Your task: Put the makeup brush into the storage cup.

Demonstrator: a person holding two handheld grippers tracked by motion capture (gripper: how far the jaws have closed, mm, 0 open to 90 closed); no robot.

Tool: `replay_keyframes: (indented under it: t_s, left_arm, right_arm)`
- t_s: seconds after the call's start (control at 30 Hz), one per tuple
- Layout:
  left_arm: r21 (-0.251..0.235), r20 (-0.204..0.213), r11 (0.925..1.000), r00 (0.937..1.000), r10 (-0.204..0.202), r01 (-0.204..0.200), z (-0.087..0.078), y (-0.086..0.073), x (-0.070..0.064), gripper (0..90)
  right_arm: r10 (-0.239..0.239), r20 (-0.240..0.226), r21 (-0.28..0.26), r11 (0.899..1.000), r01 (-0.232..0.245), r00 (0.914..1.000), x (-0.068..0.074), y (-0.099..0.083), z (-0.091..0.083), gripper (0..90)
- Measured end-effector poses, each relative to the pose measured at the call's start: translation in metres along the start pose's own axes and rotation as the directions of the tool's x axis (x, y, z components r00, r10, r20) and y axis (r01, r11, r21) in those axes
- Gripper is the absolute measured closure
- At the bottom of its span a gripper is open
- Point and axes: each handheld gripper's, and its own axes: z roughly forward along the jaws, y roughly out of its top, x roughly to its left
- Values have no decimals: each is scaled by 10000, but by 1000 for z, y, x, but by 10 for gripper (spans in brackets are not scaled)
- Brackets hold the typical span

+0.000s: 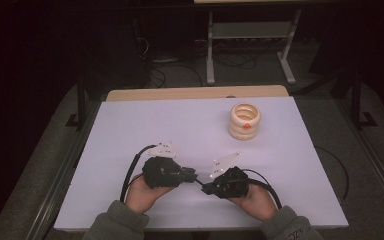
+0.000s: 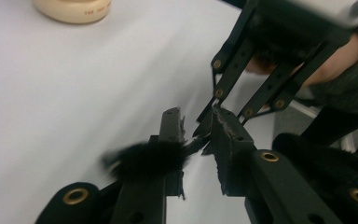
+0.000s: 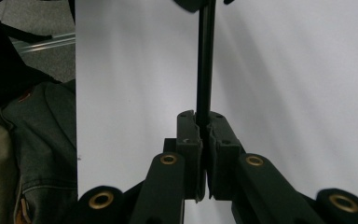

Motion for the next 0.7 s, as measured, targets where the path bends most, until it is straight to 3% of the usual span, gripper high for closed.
replay_keyframes:
  t_s: [0.1, 0.23, 0.27, 0.3, 0.33, 0.4, 0.53, 0.57, 0.6, 0.7]
  left_arm:
    - [-159, 676, 9998, 9977, -62, 73, -2, 1, 0, 831]
    - [-93, 596, 9999, 9981, 121, -115, -3, 4, -4, 846]
    - [-72, 424, 9999, 9990, 147, -144, -4, 5, -7, 847]
    - [-72, 424, 9999, 9990, 147, -144, -4, 5, -7, 847]
    - [108, 84, 9992, 9992, 387, -388, -4, 7, -10, 847]
    - [302, -63, 9981, 9985, 536, -534, -4, 8, -13, 847]
    - [724, -407, 9921, 9935, 1059, -1028, -1, 11, -17, 847]
    - [871, -407, 9903, 9928, 1125, -1087, 0, 11, -18, 847]
    - [916, -446, 9902, 9929, 1099, -1055, 1, 11, -20, 848]
    - [983, -305, 9880, 9919, 1229, -1194, 3, 12, -21, 848]
  right_arm:
    - [-113, 41, -8, 9999, 113, 9999, 1, 1, 2, 829]
    - [-202, 3, -89, 9998, 202, 9998, 2, 2, 3, 813]
    - [-49, 78, -256, 9997, 51, 10000, 4, 3, 1, 726]
    - [-131, 148, -389, 9991, 137, 9998, 3, 4, 0, 714]
    - [-100, 193, -518, 9986, 110, 9998, 5, 5, -3, 701]
    - [-230, 350, -913, 9955, 261, 9991, 6, 7, -8, 704]
    - [-378, 501, -1166, 9922, 434, 9980, 12, 12, -12, 738]
    - [-413, 522, -1205, 9916, 473, 9978, 13, 13, -11, 751]
    - [-128, 441, -1249, 9920, 182, 9989, 17, 15, -11, 758]
    - [-407, 572, -1111, 9927, 469, 9975, 19, 16, -10, 806]
